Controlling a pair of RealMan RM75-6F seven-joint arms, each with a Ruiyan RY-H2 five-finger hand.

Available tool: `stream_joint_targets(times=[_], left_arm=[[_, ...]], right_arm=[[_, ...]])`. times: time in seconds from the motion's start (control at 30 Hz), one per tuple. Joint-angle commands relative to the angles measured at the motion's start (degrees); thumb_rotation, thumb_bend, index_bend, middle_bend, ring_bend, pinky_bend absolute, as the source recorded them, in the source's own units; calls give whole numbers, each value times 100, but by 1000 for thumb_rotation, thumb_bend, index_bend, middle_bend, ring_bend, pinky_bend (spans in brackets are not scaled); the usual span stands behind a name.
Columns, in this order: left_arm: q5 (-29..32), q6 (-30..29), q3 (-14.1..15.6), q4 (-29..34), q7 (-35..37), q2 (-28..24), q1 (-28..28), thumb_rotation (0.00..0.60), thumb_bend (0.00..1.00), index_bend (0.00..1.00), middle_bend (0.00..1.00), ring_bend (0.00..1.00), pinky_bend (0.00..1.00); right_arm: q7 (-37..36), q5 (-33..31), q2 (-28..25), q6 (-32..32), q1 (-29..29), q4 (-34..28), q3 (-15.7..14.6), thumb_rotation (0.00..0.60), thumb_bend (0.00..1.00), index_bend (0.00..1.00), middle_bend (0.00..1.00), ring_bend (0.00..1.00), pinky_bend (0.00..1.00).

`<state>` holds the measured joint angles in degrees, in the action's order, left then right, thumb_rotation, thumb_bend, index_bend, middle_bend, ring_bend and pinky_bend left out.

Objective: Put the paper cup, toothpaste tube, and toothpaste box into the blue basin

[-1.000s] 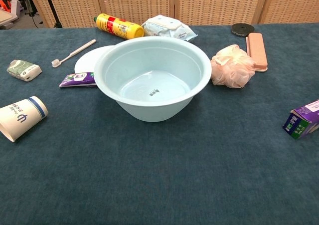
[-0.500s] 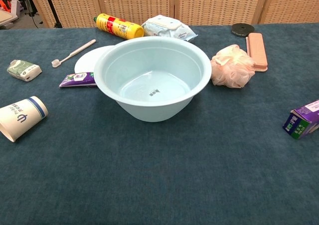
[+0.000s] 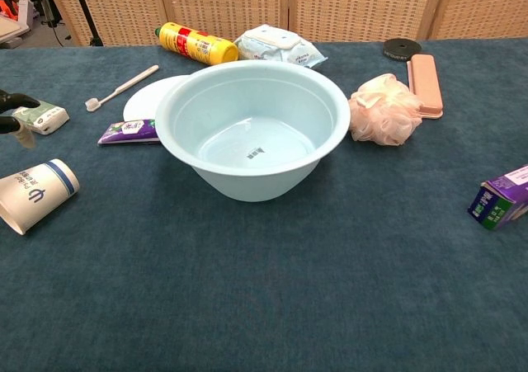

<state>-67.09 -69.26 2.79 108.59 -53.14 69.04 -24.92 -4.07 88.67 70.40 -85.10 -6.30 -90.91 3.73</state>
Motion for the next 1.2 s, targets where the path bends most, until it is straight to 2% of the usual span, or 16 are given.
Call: stream_joint_targets(times=[0.03,0.17,0.5,0.8,1.2], left_arm=[[-119,21,41,-75,-14,95,-33,600,121,281,0,34,89],[-245,11,78,-191,37,217,-27,600,131,293,0,34,89],[-704,-113,121,-546,428,455,53,600,156,468,53,50,89],[-814,-102,141,-955,587,659,123,600,164,508,67,57,90],[-921,-150,4,-1439,865,885,165,600,214,558,93,77,89]], right_arm=[[-19,-9,-11,-17,7,-6,7,600,208,147,0,0,0],[-37,-16,-20,-36,15,-10,13,600,208,146,0,0,0],[-82,-34,-41,-55,22,-23,25,600,208,146,0,0,0],[-76,-61,-38,-102,45,-33,44,600,207,146,0,0,0],[-49,-82,-21,-72,36,-18,44,600,207,146,0,0,0]])
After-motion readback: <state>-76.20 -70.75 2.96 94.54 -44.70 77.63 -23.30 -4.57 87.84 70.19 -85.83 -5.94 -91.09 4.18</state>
